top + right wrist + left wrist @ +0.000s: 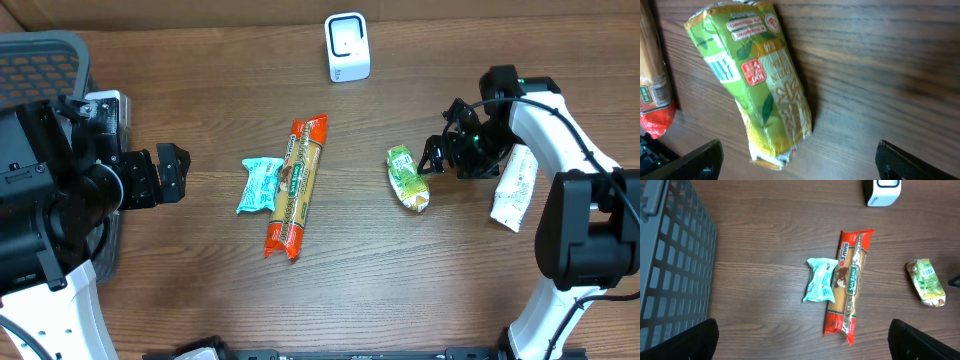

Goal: Scan the item barcode

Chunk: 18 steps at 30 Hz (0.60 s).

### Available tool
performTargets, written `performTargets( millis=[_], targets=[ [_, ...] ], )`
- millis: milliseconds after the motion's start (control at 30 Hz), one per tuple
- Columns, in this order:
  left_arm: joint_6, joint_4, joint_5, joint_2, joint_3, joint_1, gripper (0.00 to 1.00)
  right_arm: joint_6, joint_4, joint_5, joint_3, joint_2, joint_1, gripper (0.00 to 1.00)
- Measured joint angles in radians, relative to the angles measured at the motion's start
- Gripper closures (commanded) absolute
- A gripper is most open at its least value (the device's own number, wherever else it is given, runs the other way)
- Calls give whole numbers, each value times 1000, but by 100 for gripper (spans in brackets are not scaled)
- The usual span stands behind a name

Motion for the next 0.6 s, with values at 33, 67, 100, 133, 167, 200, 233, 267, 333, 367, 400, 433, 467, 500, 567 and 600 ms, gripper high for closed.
performTargets(
  millis=[33, 67, 100, 133, 167, 200, 233, 267, 333, 367, 400, 433, 467, 500, 567, 600],
  targets=[
    [0, 0, 0, 0, 0, 0, 0, -3, 18, -10, -14, 0, 0, 4],
    [0, 0, 0, 0, 0, 0, 0, -10, 38, -26, -37, 0, 0, 4],
    [0, 0, 0, 0, 0, 0, 0, -16, 61, -40, -58, 0, 2, 5],
    [0, 0, 0, 0, 0, 0, 1, -23, 80, -58, -83, 0, 4, 7],
    [0, 0, 0, 0, 0, 0, 0, -32, 90, -77, -109, 0, 5, 8],
    [0, 0, 0, 0, 0, 0, 1, -40, 95, -86, -122, 0, 6, 10],
    [0, 0, 0, 0, 0, 0, 0, -49, 96, -101, -139, 0, 6, 12],
    [0, 0, 0, 0, 0, 0, 1, -56, 99, -121, -160, 0, 7, 15],
    [0, 0, 0, 0, 0, 0, 0, -68, 114, -142, -182, 0, 7, 21],
    [0, 0, 0, 0, 0, 0, 1, -69, 133, -160, -197, 0, 7, 25],
    [0, 0, 0, 0, 0, 0, 0, -72, 145, -171, -206, 0, 7, 29],
    [0, 0, 0, 0, 0, 0, 0, -76, 163, -185, -219, 0, 7, 33],
    [0, 0, 0, 0, 0, 0, 1, -77, 178, -200, -230, 0, 7, 38],
    [0, 0, 0, 0, 0, 0, 0, -72, 203, -211, -243, 0, 7, 43],
    [0, 0, 0, 0, 0, 0, 1, -61, 230, -225, -259, -1, 7, 60],
    [0, 0, 0, 0, 0, 0, 1, -55, 243, -229, -266, -2, 6, 67]
  ],
)
